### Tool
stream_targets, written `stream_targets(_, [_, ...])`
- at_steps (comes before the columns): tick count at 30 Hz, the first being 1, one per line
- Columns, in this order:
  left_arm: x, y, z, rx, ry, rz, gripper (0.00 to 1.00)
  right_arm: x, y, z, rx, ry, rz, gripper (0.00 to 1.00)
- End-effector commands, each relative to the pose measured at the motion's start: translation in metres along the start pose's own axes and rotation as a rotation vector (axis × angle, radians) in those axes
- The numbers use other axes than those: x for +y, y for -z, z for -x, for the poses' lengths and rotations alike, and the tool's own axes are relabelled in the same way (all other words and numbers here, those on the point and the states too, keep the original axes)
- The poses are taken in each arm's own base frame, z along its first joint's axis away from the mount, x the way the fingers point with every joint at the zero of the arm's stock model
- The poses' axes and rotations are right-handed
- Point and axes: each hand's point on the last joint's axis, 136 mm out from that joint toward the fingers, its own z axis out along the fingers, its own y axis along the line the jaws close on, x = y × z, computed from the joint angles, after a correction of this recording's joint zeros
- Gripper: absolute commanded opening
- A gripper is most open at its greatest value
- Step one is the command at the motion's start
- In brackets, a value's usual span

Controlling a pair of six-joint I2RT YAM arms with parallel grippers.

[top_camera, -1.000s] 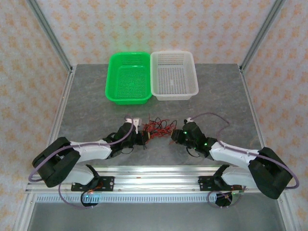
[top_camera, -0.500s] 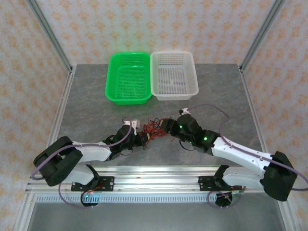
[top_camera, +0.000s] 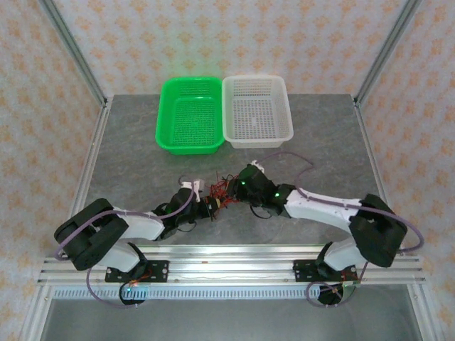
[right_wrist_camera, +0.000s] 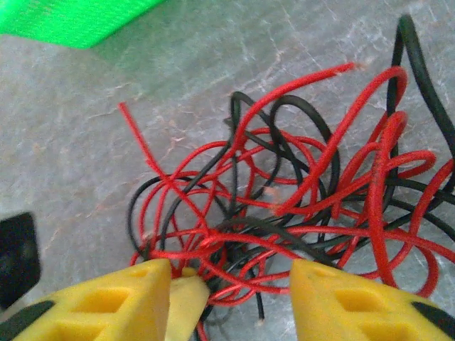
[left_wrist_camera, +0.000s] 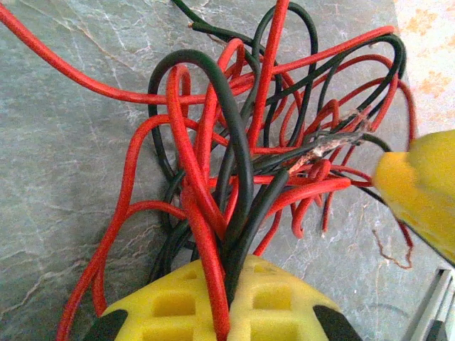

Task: Untangle the cables

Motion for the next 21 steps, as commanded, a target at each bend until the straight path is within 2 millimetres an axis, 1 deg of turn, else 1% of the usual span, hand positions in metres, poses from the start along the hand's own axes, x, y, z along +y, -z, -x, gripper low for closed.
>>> stream_targets(1, [0.015,0.003,-0.005,0.001,0.028,0.034,0.00,0.003,-0.013,0.011,-0.039,0.010,0.004,0.34])
stream_targets(4, [0.021,0.005,-0.006,-0.005,0.029,0.057,0.00,-0.016,-0.025,0.007,-0.032,0.002,-0.031,0.28])
stream_targets(7, [0.028,0.009,-0.006,-0.012,0.025,0.086,0.01,-0.033,-0.034,0.005,-0.025,-0.019,-0.056,0.25])
stream_targets(11, [0.040,0.015,-0.002,-0.031,0.021,0.150,0.11,-0.056,-0.042,-0.002,-0.017,-0.035,-0.108,0.22])
stream_targets(14, [0.048,0.022,0.003,-0.054,0.019,0.194,0.21,-0.073,-0.048,-0.012,0.000,-0.055,-0.136,0.20])
stream_targets(18, [0.054,0.032,0.012,-0.087,0.003,0.253,0.31,-0.088,-0.054,-0.026,0.031,-0.075,-0.157,0.18])
stream_targets(21, [0.063,0.039,0.017,-0.108,-0.002,0.310,0.34,-0.095,-0.054,-0.033,0.044,-0.090,-0.161,0.18])
